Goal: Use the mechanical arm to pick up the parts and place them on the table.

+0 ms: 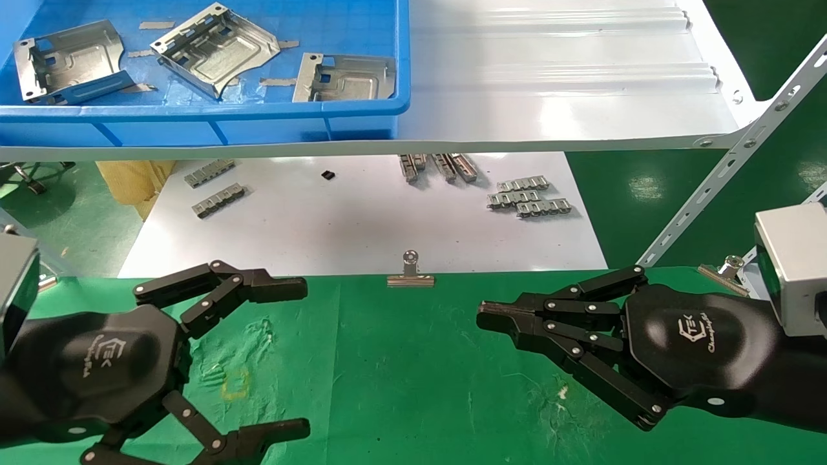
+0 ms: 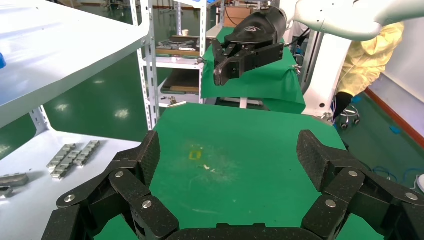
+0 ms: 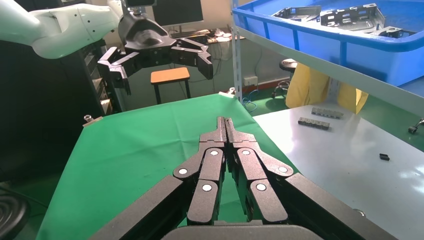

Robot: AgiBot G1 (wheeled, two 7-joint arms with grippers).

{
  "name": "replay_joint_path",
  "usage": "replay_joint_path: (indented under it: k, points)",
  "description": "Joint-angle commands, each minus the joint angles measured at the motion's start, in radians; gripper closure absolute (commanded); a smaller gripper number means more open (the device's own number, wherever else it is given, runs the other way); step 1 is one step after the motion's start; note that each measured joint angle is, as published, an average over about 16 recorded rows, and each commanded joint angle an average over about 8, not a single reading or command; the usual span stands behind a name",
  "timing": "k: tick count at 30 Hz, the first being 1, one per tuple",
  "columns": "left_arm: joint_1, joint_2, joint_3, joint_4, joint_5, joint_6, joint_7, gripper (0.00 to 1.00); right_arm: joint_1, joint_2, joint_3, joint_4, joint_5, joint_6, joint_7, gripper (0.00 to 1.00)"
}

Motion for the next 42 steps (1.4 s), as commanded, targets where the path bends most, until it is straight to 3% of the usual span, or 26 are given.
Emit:
replay_joint_path:
  k: [1,9,16,21,26,28,35,36,42]
  points:
    - [0.001,0.000,0.000,0.000,0.000,0.000,0.000,0.00,0.000,0.000,0.000,0.000,0.000,0.000,0.000,0.99]
    - [-0.061,0.023,-0.001,0.006,0.020,-0.018,0.008,0.00,0.000,0.000,0.000,0.000,0.000,0.000,0.000,0.02]
    - [-0.321,0.116,0.039,0.167,0.149,-0.052,0.023,0.00,0.000,0.000,0.000,0.000,0.000,0.000,0.000,0.00]
    - [-0.571,0.222,0.099,0.445,0.320,-0.121,0.072,0.00,0.000,0.000,0.000,0.000,0.000,0.000,0.000,0.00]
    - [-0.770,0.331,0.156,0.748,0.492,-0.310,0.135,0.00,0.000,0.000,0.000,0.000,0.000,0.000,0.000,0.00]
    - [-0.825,0.371,0.178,0.853,0.552,-0.403,0.154,0.11,0.000,0.000,0.000,0.000,0.000,0.000,0.000,0.00]
    - [-0.944,0.464,0.248,1.094,0.693,-0.593,0.190,0.94,0.000,0.000,0.000,0.000,0.000,0.000,0.000,0.00]
    - [-0.954,0.471,0.255,1.115,0.704,-0.600,0.192,0.99,0.000,0.000,0.000,0.000,0.000,0.000,0.000,0.00]
    - [-0.997,0.491,0.273,1.193,0.731,-0.594,0.200,1.00,0.000,0.000,0.000,0.000,0.000,0.000,0.000,0.00]
